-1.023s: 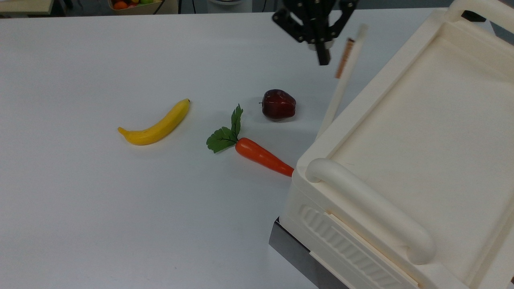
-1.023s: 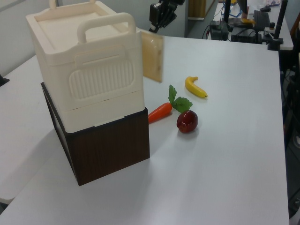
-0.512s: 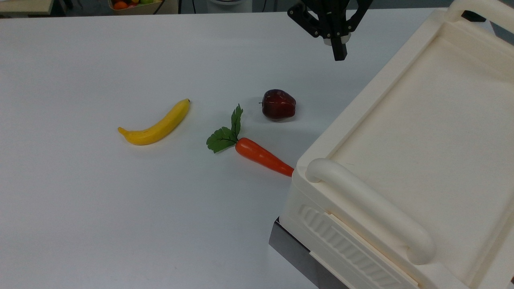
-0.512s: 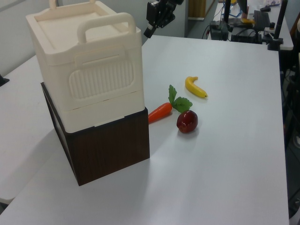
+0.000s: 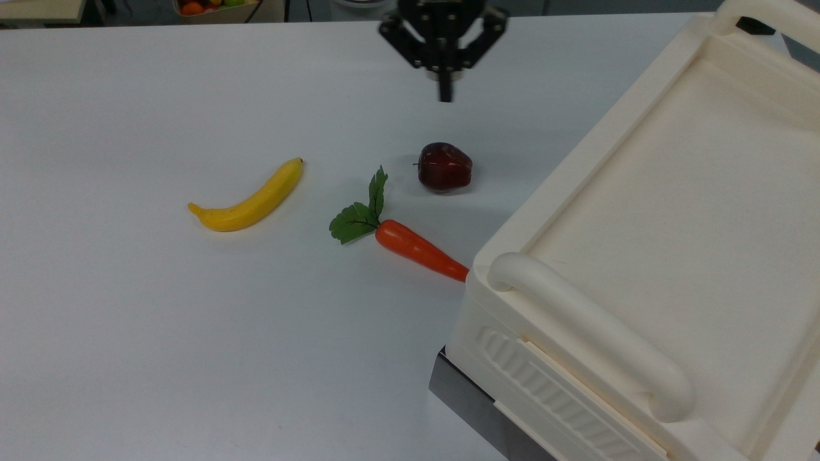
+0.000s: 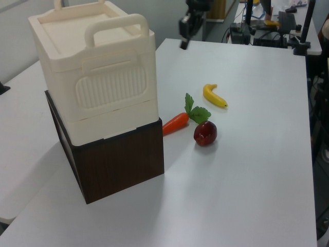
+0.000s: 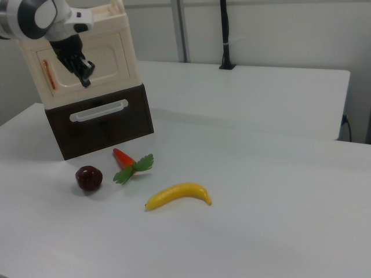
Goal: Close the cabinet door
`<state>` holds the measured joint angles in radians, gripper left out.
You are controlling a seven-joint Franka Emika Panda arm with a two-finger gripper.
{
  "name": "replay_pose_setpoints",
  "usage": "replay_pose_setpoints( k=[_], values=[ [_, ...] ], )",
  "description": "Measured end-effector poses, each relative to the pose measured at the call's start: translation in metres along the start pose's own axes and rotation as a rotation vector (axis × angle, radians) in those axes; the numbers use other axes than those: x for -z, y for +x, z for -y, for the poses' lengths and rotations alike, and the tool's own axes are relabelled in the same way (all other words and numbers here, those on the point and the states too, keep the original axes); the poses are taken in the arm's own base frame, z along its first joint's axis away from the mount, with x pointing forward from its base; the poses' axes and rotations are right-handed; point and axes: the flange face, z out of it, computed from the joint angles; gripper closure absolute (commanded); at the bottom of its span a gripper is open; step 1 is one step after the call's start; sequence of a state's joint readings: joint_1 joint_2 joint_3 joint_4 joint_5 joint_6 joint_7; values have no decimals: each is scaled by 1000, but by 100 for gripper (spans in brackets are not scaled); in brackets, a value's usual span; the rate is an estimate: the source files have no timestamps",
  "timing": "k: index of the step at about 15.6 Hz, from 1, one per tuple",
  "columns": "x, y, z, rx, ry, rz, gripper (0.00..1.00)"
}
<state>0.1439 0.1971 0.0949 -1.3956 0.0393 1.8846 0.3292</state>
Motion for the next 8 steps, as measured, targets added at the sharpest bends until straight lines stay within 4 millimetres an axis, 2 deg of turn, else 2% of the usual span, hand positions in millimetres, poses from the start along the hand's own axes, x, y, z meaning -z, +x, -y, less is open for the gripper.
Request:
replay_pose_setpoints(
  k=[5,8],
  values=[
    [3,-21,-64,166,-131,177,100],
    [-2,-33,-94,221,-195,269,100]
  ],
)
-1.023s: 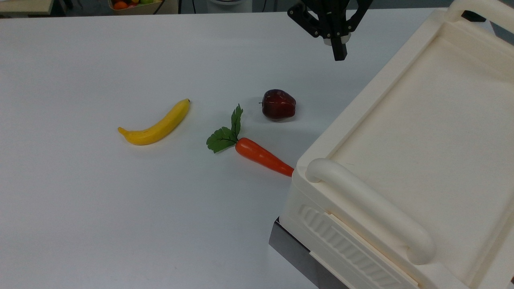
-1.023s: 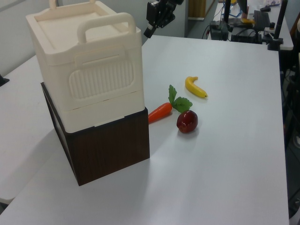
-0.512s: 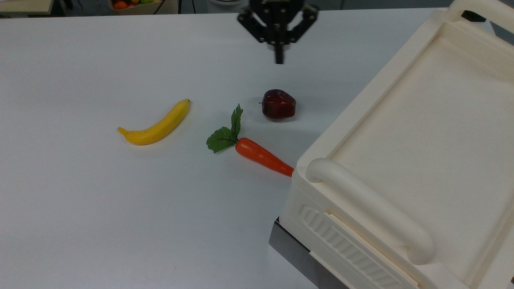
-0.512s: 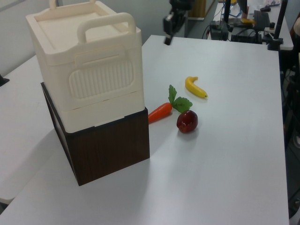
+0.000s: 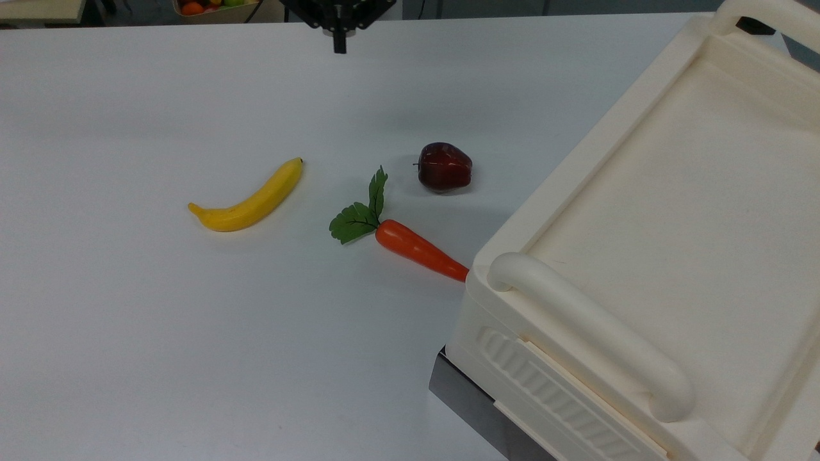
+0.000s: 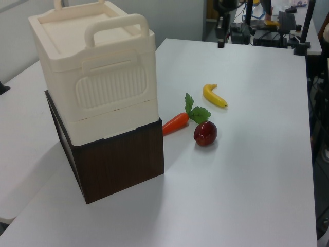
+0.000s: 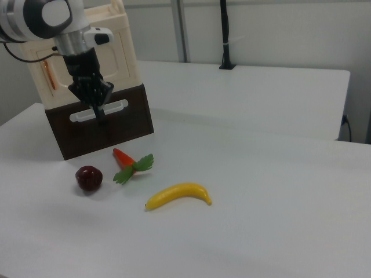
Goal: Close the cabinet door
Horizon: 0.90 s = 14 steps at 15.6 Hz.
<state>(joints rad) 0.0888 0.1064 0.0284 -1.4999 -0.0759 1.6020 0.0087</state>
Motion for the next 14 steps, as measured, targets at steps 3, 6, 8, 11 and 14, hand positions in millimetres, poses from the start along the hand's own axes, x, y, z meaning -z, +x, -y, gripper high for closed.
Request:
replay_pose_setpoints(
  k=[3,6,8,11,14],
  values=[
    [-7,-5,-13,3,-14,29,88],
    [-9,-7,-26,-21,-14,34,28],
    [-7,-9,-37,-41,-14,31,0],
    [-2,-13,-56,-75,-14,23,0],
    [-2,-15,-69,-98,-14,22,0]
  ],
)
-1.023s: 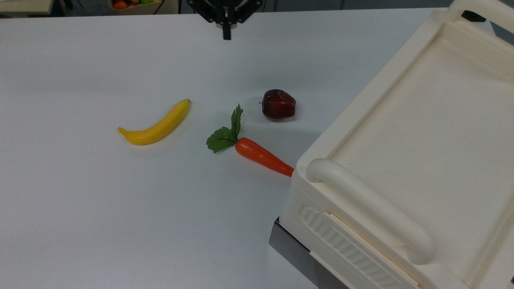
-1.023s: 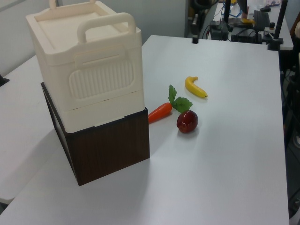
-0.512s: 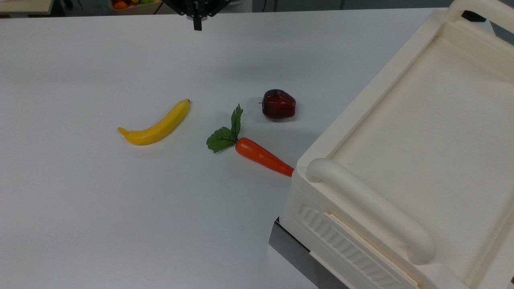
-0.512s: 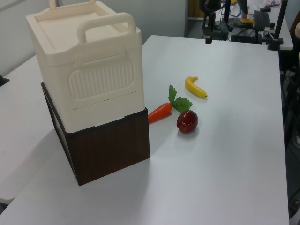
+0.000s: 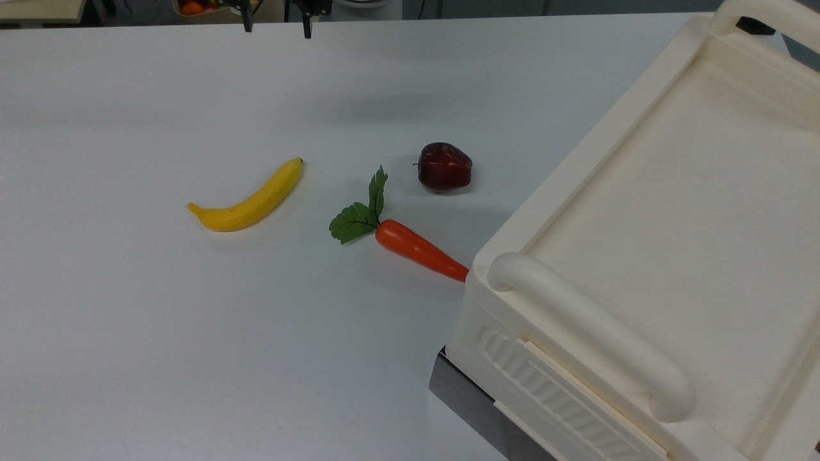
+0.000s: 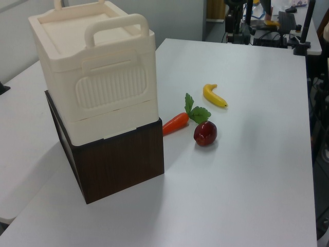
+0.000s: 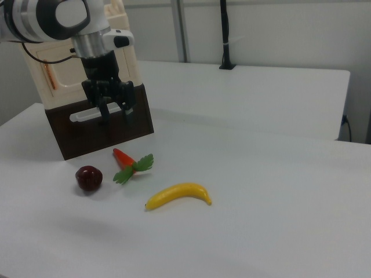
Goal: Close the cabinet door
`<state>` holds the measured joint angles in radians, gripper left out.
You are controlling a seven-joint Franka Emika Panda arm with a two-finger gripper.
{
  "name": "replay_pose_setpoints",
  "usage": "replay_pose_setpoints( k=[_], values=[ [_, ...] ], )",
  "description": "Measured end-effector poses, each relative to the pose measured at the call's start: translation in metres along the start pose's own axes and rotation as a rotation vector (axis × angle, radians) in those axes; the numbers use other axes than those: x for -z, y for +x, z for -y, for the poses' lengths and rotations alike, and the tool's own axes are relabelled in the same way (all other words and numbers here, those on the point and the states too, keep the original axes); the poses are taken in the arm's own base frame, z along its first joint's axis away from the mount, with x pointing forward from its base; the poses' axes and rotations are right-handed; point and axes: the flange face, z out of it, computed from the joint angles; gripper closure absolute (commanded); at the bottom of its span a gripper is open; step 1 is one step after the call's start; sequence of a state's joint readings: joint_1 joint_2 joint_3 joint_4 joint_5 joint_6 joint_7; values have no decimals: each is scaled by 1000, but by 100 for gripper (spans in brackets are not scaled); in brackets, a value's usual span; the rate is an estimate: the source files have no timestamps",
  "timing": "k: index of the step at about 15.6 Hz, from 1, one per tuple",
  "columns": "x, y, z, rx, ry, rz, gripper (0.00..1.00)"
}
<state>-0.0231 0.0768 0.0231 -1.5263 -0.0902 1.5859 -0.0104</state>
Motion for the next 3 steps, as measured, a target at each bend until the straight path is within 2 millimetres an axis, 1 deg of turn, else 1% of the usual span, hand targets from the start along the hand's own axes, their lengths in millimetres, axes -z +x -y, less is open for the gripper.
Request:
replay_pose_setpoints(
  k=[3],
  values=[
    [0,0,-1,-1,0,0,0]
  ],
)
